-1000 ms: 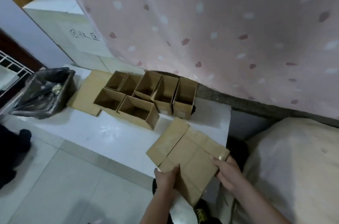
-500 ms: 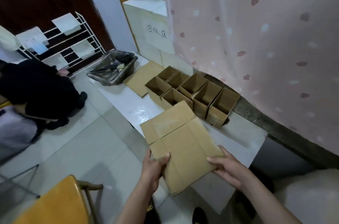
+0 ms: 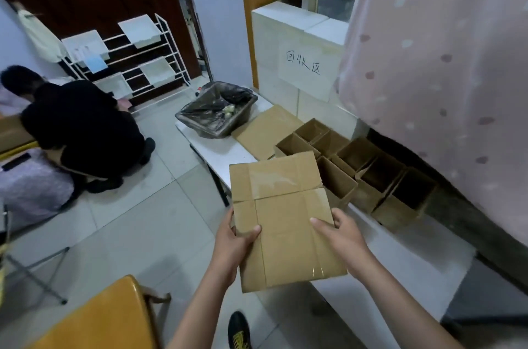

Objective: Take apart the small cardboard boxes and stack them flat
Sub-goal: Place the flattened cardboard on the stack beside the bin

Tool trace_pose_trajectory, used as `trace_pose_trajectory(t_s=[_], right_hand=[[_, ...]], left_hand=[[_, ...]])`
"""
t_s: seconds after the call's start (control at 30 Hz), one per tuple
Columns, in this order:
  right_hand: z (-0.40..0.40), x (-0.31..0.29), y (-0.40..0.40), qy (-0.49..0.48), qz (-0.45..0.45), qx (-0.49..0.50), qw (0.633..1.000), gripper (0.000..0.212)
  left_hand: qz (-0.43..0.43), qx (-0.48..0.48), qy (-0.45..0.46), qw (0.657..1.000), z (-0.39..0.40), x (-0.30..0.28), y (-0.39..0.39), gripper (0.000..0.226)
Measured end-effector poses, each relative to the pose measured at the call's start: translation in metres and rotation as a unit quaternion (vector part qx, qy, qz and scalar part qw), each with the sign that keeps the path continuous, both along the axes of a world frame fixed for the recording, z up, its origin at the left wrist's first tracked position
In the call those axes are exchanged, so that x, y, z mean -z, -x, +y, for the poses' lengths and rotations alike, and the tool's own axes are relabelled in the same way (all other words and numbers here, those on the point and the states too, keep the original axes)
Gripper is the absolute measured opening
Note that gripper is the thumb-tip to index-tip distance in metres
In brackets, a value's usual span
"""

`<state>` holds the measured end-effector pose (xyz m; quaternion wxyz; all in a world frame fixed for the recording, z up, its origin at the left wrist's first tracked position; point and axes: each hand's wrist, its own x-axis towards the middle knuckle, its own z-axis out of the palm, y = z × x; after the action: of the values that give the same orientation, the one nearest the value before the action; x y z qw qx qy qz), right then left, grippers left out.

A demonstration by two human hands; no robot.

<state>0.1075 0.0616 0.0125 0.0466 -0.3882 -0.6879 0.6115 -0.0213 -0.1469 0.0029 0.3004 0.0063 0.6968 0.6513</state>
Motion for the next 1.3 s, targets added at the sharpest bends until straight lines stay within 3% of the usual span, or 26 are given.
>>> trace_pose_trajectory(t_s=[0.17, 0.33, 0.5, 0.83, 1.0, 1.23, 1.3], right_hand=[[-0.048, -0.004, 0.068, -0.060, -0.006, 0.046, 0.997, 0.036], [-0.077, -0.011, 0.118, -0.088, -0.010, 0.068, 0.994, 0.059], [-0.086, -0.019, 0.165, -0.092, 0.000, 0.089, 0.992, 0.063], [-0.065, -0.016, 0.264, -0.077, 0.029, 0.129, 0.988, 0.036], [-0.040, 0.008, 0.327, -0.048, 0.032, 0.166, 0.984, 0.048], [-0.010, 0.035, 0.410, -0.021, -0.014, 0.219, 0.975, 0.058], [0.002, 0.040, 0.430, -0.013, -0.044, 0.219, 0.975, 0.069]], left_hand=[[0.042, -0.004, 0.030, 0.999, -0.021, -0.001, 0.071, 0.045], [0.087, 0.018, 0.060, 0.994, -0.040, -0.019, 0.132, 0.046], [0.103, 0.032, 0.069, 0.992, -0.045, -0.033, 0.185, 0.046], [0.100, 0.051, 0.079, 0.990, -0.016, -0.025, 0.290, 0.047], [0.191, 0.124, 0.165, 0.960, 0.026, -0.025, 0.366, 0.054], [0.196, 0.186, 0.213, 0.939, 0.078, -0.027, 0.463, 0.051], [0.193, 0.199, 0.219, 0.935, 0.090, -0.024, 0.483, 0.052]])
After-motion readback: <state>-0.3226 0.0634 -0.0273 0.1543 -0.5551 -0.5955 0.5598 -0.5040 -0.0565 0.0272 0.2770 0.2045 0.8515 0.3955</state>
